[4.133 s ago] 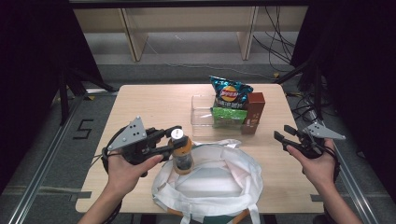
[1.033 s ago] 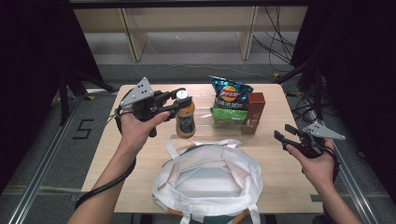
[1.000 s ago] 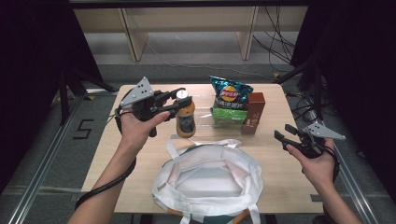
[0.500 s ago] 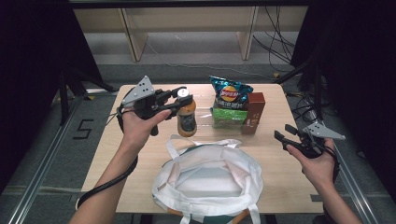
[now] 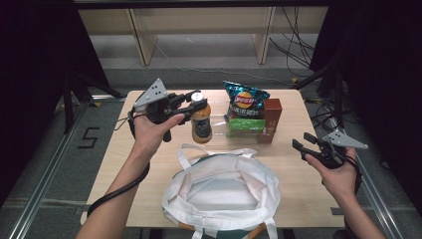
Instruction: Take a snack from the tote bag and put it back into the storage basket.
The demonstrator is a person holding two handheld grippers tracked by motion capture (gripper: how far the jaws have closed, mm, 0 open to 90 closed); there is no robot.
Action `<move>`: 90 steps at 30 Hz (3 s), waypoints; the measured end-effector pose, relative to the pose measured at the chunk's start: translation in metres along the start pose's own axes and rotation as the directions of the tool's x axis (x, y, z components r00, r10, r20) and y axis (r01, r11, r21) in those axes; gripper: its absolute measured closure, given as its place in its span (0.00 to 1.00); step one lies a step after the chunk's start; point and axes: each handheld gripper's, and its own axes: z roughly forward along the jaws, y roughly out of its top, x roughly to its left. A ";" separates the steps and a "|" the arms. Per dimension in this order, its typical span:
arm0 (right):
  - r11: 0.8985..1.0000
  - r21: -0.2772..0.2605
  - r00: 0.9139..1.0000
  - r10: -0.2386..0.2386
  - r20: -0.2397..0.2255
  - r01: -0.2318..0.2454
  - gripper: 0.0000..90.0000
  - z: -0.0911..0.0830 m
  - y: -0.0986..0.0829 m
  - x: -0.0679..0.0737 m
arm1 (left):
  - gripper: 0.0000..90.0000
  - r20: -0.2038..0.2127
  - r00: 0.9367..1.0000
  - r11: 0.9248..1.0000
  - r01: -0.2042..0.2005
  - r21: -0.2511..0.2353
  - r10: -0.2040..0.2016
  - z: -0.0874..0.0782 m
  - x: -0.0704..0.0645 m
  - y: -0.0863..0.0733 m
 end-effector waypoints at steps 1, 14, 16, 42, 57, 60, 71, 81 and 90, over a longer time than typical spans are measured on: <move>1.000 0.000 1.000 0.003 0.008 -0.003 0.51 0.000 0.000 0.001 | 0.65 0.000 1.000 1.000 0.003 0.000 -0.003 0.001 0.000 0.000; 1.000 -0.015 1.000 -0.003 0.008 0.003 0.51 0.001 -0.001 0.001 | 0.65 -0.003 1.000 1.000 0.003 -0.001 -0.003 0.008 0.006 -0.001; 0.999 -0.011 1.000 -0.031 -0.002 0.031 0.51 0.002 0.000 0.000 | 0.65 -0.002 1.000 1.000 0.008 -0.001 -0.008 0.009 0.007 -0.002; 1.000 -0.018 1.000 -0.011 0.016 0.011 0.50 0.002 -0.002 0.003 | 0.65 0.006 1.000 1.000 0.011 -0.001 -0.011 0.028 0.017 0.001; 1.000 0.000 1.000 -0.020 0.002 0.020 0.50 0.001 -0.001 0.002 | 0.65 -0.002 1.000 1.000 0.007 0.004 -0.007 0.035 0.021 0.001; 1.000 -0.005 1.000 -0.028 -0.001 0.028 0.50 0.002 -0.001 0.001 | 0.65 -0.002 1.000 1.000 0.004 0.006 -0.004 0.036 0.022 0.001; 1.000 -0.007 1.000 -0.001 0.004 0.001 0.50 0.002 -0.002 0.002 | 0.65 -0.003 1.000 1.000 0.016 0.000 -0.016 0.040 0.027 -0.002; 1.000 -0.012 1.000 -0.016 0.007 0.016 0.50 0.002 -0.002 0.001 | 0.65 -0.003 1.000 1.000 0.012 0.009 -0.012 0.043 0.030 -0.006; 1.000 -0.006 1.000 0.002 0.006 -0.002 0.50 0.002 -0.002 0.002 | 0.65 -0.012 1.000 1.000 0.020 0.014 -0.020 0.045 0.034 -0.009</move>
